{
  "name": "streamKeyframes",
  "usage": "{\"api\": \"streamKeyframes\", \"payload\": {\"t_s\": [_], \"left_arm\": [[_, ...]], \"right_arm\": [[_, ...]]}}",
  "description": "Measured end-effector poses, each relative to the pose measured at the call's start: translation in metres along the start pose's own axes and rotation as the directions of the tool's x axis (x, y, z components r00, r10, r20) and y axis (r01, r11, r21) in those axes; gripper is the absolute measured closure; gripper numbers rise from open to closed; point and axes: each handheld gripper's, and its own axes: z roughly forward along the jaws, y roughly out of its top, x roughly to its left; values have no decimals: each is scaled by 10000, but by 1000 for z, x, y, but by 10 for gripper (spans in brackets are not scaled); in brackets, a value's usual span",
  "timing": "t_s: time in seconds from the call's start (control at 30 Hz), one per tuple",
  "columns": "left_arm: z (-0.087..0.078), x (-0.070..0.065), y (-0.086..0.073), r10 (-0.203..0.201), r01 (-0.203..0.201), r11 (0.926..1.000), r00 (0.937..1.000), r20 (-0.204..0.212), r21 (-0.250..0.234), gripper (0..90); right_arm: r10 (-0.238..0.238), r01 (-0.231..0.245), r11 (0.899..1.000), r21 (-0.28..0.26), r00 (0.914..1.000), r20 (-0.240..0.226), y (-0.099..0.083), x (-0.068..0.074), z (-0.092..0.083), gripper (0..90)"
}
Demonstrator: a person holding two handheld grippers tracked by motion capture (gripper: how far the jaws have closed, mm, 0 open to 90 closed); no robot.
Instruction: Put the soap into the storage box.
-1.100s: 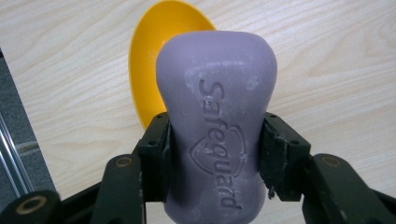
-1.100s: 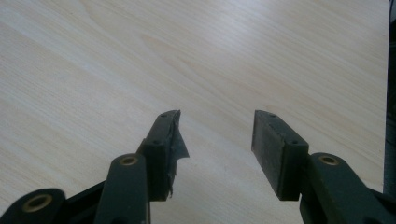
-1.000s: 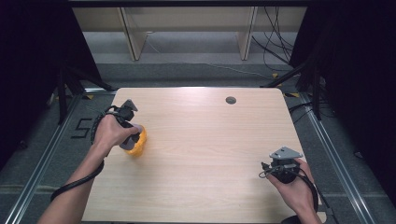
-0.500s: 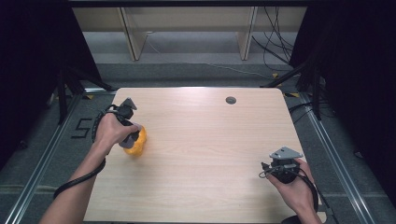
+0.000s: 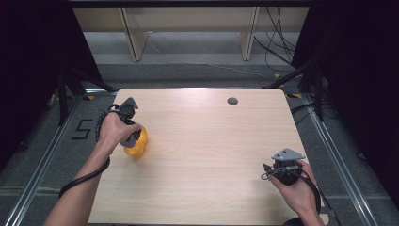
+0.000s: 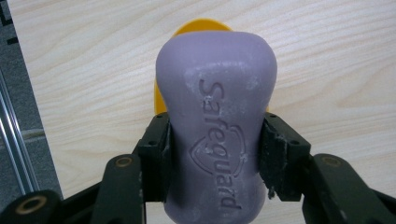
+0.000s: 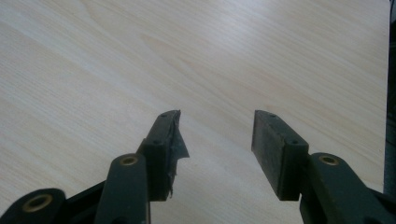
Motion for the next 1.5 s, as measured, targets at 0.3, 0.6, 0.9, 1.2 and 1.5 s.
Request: {"api": "streamKeyframes", "payload": {"t_s": [0.3,0.6,0.9,1.2,1.5], "left_arm": [[6,0,2,-202,202,9997,9998,5,124,492],[13,-3,3,-804,803,9968,9967,107,56,492],[17,1,3,-377,376,9991,9993,40,187,492],[22,1,4,-521,520,9982,9986,42,290,492],[26,0,5,-588,587,9979,9983,26,260,492]], "right_arm": [[4,-4,10000,-8,10000,-5,0,0,0,521],[24,-24,10000,5,10000,-3,0,0,0,521],[-4,4,10000,-16,10000,-3,0,0,0,521],[27,-26,10000,13,10000,-6,0,0,0,520],[17,-17,10000,20,10000,-13,0,0,0,519]]}}
